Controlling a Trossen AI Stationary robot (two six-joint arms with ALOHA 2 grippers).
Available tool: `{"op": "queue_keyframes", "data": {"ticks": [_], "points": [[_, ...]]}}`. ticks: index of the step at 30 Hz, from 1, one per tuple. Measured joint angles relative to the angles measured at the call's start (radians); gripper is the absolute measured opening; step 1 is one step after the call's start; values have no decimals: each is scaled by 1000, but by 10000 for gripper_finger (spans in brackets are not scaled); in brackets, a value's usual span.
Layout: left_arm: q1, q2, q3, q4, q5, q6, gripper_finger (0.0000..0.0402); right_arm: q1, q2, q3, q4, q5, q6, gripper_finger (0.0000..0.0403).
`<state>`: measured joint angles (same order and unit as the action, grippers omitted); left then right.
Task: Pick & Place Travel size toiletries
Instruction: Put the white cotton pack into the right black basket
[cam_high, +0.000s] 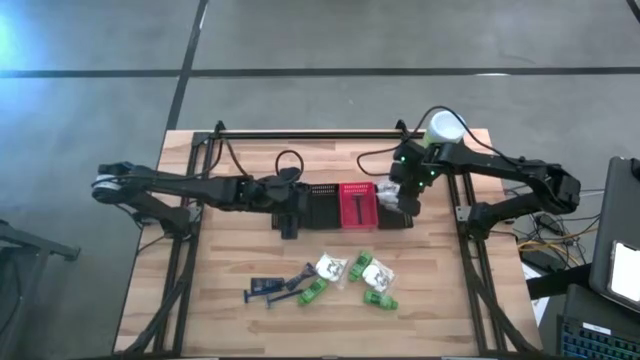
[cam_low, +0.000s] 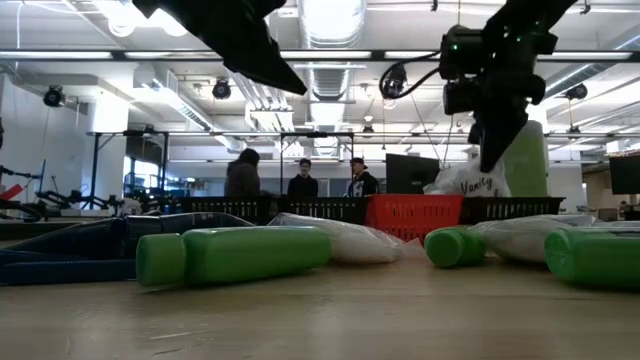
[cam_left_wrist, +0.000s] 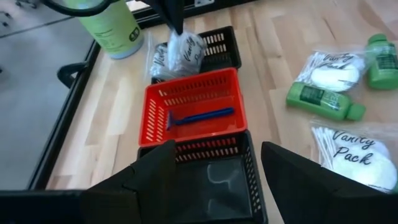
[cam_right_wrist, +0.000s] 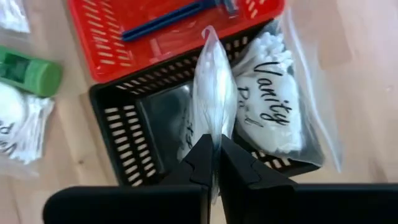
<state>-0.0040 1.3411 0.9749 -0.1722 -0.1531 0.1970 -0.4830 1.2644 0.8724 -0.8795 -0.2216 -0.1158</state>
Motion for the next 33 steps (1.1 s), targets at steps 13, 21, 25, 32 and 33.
{"op": "queue_keyframes", "data": {"ticks": [13,21,25,32,33], "points": [[23,1,1,-1,-7,-43,241,-42,-2,-39,124,-115,29,8],[31,1,1,0,-7,-44,241,-41,-7,-37,36,42,-34,27],[41,1,1,-1,-7,-45,241,-41,-8,-31,20,65,-45,54],[48,1,1,0,-7,-45,241,-41,-8,-31,19,85,-54,121],[48,1,1,0,-7,-46,241,-41,-8,-31,18,103,-54,130]]}}
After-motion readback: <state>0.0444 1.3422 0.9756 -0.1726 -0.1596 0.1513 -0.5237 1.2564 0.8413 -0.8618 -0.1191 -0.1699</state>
